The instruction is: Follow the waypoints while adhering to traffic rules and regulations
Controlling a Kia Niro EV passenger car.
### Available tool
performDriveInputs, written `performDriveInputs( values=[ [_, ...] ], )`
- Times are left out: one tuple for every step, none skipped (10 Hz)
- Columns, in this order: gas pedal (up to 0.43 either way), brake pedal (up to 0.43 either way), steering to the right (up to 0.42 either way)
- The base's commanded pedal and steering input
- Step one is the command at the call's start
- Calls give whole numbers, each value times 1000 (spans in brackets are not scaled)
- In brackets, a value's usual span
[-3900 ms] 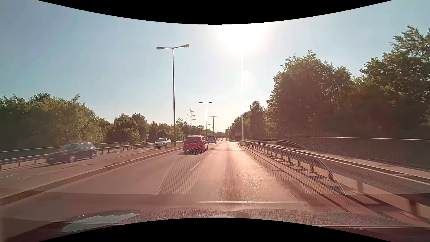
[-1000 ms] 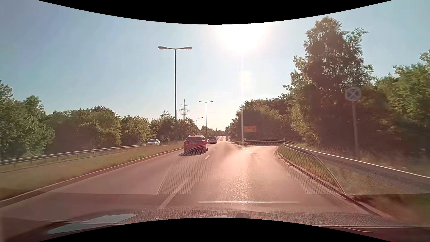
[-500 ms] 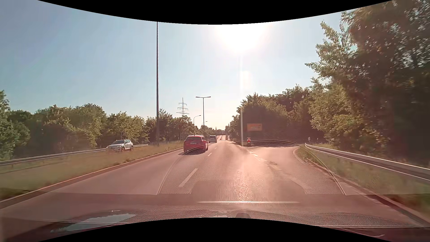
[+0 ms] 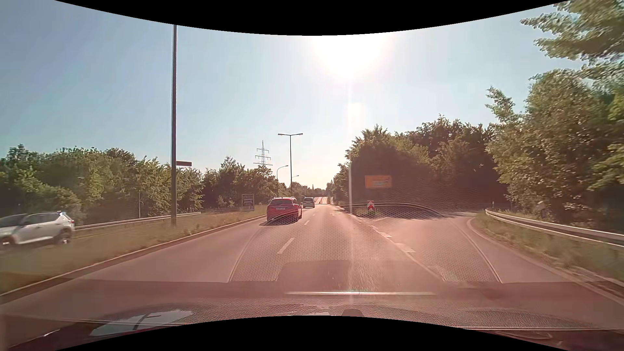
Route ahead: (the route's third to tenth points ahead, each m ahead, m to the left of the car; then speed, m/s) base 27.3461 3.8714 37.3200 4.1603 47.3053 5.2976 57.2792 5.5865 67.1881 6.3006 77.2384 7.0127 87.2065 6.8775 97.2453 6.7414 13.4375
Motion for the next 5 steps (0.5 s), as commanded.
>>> performDriveInputs(
  values=[
    [138,6,-1],
    [138,6,-2],
    [138,6,-1],
    [138,6,0],
    [150,6,0]
  ],
)
